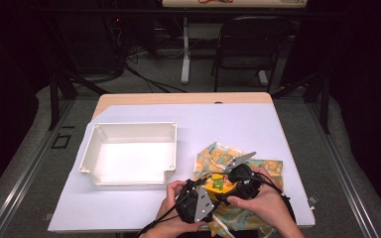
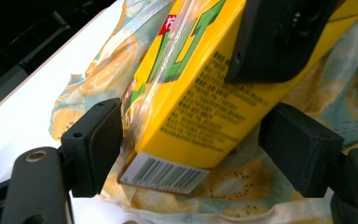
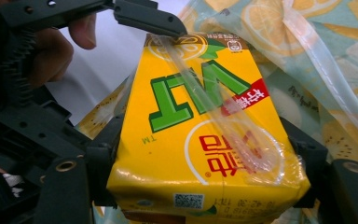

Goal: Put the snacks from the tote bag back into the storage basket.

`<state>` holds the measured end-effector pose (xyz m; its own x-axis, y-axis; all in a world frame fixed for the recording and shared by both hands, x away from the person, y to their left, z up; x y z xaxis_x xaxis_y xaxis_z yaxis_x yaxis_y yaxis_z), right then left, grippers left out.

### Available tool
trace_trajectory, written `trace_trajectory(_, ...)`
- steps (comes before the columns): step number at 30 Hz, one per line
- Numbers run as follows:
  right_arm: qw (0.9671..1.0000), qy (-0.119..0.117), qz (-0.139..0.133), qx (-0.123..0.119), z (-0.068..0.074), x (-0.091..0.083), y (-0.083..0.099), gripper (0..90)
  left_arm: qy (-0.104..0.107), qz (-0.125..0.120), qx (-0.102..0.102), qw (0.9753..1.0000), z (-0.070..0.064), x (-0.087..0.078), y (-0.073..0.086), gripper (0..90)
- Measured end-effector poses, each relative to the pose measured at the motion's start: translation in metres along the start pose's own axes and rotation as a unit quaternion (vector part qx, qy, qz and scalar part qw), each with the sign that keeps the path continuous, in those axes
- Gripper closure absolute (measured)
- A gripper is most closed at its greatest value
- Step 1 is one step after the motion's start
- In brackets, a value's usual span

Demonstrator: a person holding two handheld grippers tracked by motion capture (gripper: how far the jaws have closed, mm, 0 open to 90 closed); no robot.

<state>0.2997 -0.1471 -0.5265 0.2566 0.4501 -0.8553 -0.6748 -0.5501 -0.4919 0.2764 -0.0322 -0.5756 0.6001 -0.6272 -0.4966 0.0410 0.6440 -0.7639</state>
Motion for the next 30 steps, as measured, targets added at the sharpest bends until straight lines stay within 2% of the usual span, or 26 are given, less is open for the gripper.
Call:
trace_trajectory(4, 1.0, -0.005, 0.003, 0.0, 0.003, 0.001, -0.001, 30.4, -0.005, 0.004, 0.009, 0.9999, -0.001, 0.002, 0.001, 22.9)
trace_trajectory(11, 1.0, -0.009, 0.004, -0.002, 0.003, 0.002, -0.002, 30.4, -0.011, 0.002, 0.013, 0.9999, 0.0, 0.001, 0.002, 25.8)
trace_trajectory(16, 0.9999, -0.009, 0.005, 0.0, 0.003, 0.002, -0.002, 30.3, -0.008, -0.001, 0.019, 0.9998, -0.002, 0.001, 0.001, 28.3)
trace_trajectory(21, 0.9999, -0.009, 0.006, 0.003, 0.003, 0.003, -0.002, 30.2, -0.009, -0.003, 0.03, 0.9995, -0.005, 0.0, 0.001, 32.7)
trace_trajectory(25, 0.9999, -0.01, 0.007, 0.004, 0.002, 0.003, -0.002, 30.0, -0.012, -0.014, 0.049, 0.9986, -0.008, 0.0, 0.001, 38.0)
trace_trajectory(27, 0.9995, -0.014, -0.017, 0.022, 0.002, 0.002, -0.005, 28.0, -0.003, -0.023, 0.053, 0.9983, -0.01, -0.002, -0.001, 46.5)
trace_trajectory(28, 0.9986, -0.006, -0.044, 0.027, 0.001, 0.0, -0.007, 26.3, -0.008, -0.026, 0.054, 0.9981, -0.011, -0.003, -0.002, 50.9)
trace_trajectory(29, 0.9977, 0.002, -0.061, 0.032, 0.0, -0.003, -0.009, 22.2, 0.0, -0.027, 0.048, 0.9985, -0.01, -0.004, -0.003, 53.2)
trace_trajectory(30, 0.9974, 0.0, -0.065, 0.032, 0.0, -0.005, -0.01, 17.6, 0.002, -0.027, 0.042, 0.9987, -0.009, -0.004, -0.003, 53.7)
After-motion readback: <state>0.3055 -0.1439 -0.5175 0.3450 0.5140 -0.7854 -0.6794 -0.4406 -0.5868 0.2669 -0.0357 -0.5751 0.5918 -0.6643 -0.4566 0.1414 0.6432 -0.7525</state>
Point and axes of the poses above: each handheld gripper's, and its own axes: x roughly forward along the jaws, y roughly out of its underside, z roughly to its left, the point moved 6 cm from there along x, roughly forward along the jaws, and after that the axes turned 3 degrees about x, right-handed, at the moved point
